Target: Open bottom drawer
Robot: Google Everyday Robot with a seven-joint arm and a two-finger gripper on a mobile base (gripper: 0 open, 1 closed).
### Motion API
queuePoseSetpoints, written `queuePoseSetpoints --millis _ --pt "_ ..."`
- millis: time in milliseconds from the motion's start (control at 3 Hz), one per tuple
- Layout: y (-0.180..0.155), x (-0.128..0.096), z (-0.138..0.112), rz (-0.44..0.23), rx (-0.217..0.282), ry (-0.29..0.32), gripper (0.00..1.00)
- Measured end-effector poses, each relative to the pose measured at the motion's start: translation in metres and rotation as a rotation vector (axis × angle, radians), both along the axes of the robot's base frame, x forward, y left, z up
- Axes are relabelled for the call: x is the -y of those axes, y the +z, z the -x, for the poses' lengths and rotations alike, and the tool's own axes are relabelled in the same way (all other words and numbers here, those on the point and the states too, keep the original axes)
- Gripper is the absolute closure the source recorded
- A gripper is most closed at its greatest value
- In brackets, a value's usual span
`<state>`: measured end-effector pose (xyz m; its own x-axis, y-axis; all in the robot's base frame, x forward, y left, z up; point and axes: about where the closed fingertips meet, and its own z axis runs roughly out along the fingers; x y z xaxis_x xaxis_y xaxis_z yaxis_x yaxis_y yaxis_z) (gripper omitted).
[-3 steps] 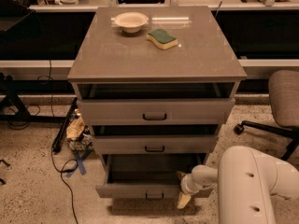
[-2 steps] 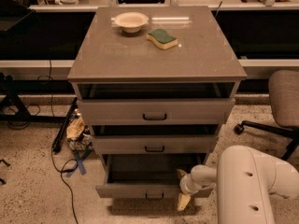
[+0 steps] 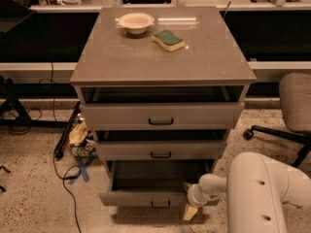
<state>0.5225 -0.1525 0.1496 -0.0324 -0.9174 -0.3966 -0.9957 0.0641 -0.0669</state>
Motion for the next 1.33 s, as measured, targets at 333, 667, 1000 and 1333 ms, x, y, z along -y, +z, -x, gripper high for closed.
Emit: queuePoseSetpoints --millis 333,667,1000,1333 --pt "-0.002 0.002 0.008 -0.003 -0.022 -0.017 0.41" --pt "0.000 0.004 0.012 -0.002 -0.028 -0.023 0.72" --pt "0.006 0.013 0.040 0.000 -0.060 -0.055 0.95" --pt "0.006 0.013 0.040 0.000 -0.060 -0.055 1.00"
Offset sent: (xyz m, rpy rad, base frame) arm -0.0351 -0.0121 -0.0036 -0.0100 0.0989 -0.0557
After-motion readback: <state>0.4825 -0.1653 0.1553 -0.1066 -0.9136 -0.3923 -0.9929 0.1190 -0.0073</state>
